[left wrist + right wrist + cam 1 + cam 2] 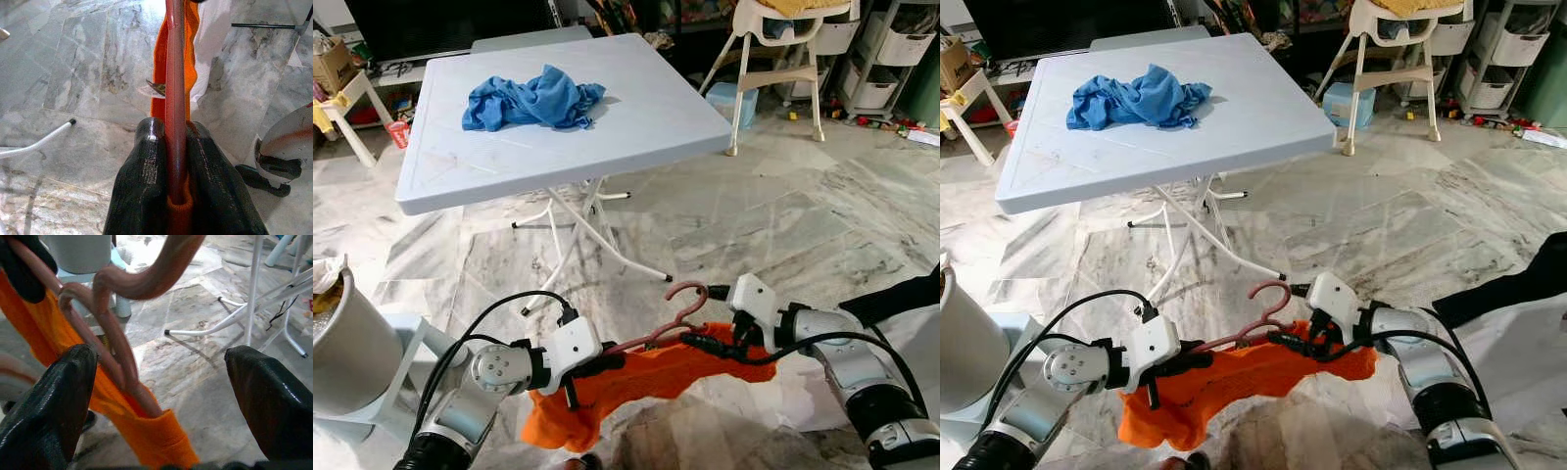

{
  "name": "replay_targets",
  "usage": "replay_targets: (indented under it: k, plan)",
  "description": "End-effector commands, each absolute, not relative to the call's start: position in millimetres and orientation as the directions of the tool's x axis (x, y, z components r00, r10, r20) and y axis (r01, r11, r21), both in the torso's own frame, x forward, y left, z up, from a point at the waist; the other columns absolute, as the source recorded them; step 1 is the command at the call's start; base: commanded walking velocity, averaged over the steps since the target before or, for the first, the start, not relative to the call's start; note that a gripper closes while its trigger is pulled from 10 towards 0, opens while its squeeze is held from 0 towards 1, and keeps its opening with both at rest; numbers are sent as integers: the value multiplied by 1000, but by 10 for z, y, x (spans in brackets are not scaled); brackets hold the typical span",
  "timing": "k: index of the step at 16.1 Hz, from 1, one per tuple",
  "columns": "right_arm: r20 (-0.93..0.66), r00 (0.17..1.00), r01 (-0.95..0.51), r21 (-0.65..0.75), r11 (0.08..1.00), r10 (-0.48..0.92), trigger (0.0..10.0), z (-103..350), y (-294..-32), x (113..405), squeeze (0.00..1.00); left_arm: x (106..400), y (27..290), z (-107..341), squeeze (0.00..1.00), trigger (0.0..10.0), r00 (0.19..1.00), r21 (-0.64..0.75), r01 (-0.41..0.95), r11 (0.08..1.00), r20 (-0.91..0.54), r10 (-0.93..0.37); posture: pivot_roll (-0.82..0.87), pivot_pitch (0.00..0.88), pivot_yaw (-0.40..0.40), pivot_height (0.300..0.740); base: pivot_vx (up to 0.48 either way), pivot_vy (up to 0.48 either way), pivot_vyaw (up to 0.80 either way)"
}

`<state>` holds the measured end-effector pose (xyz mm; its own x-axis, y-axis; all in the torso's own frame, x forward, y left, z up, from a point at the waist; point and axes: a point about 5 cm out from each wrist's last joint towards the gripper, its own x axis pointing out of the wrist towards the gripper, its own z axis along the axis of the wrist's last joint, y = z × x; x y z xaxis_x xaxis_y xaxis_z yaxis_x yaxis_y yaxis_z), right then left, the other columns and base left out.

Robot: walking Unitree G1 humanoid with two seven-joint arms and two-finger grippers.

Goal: Hang hanger

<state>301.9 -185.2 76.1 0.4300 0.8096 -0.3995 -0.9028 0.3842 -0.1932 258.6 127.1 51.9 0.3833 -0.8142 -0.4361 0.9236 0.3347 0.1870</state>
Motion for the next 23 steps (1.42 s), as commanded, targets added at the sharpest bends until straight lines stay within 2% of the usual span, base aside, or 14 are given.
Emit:
replay_targets:
  k: [1, 2, 4, 5, 6, 7, 8, 17, 23]
  plan:
    - [-400, 414, -910, -181, 373, 818, 8745, 765, -1845, 3009, 0, 2617, 1240, 608, 0, 0, 380, 224, 923, 312, -411, -829, -104, 60, 75, 740, 0, 0, 0]
    - [-398, 378, -926, -148, 348, 836, 10000, 745, -1802, 2979, 0, 2618, 1236, 613, 0, 0, 381, 226, 923, 312, -409, -830, -105, 61, 76, 740, 0, 0, 0]
    - [-394, 359, -933, -140, 330, 846, 10000, 738, -1755, 2967, 0, 2616, 1225, 615, 0, 0, 378, 226, 924, 309, -407, -831, -106, 62, 77, 740, 0, 0, 0]
    - [-391, 353, -935, -134, 328, 850, 9176, 733, -1724, 2975, 0, 2614, 1213, 614, 0, 0, 376, 226, 925, 307, -405, -833, -107, 63, 76, 740, 0, 0, 0]
    - [-388, 351, -936, -129, 326, 852, 6902, 733, -1701, 2982, 0, 2613, 1207, 616, 0, 0, 374, 226, 925, 306, -404, -835, -107, 63, 77, 740, 0, 0, 0]
    - [-382, 340, -940, -120, 318, 860, 6118, 732, -1670, 2982, 0, 2610, 1201, 612, 0, 0, 372, 225, 926, 303, -404, -836, -107, 65, 76, 740, 0, 0, 0]
    - [-372, 336, -942, -117, 316, 865, 0, 732, -1623, 2988, 0, 2608, 1188, 614, 0, 0, 368, 224, 927, 300, -403, -838, -107, 65, 77, 740, 0, 0, 0]
    - [-375, 337, -941, -113, 318, 864, 0, 734, -1656, 2979, 0, 2606, 1185, 619, 0, 0, 358, 222, 931, 289, -405, -841, -104, 68, 84, 740, 0, 0, 0]
    - [-409, 309, -951, -107, 291, 859, 0, 696, -1672, 2955, 0, 2623, 1188, 632, 0, 0, 359, 226, 931, 288, -406, -841, -100, 64, 83, 740, 0, 0, 0]
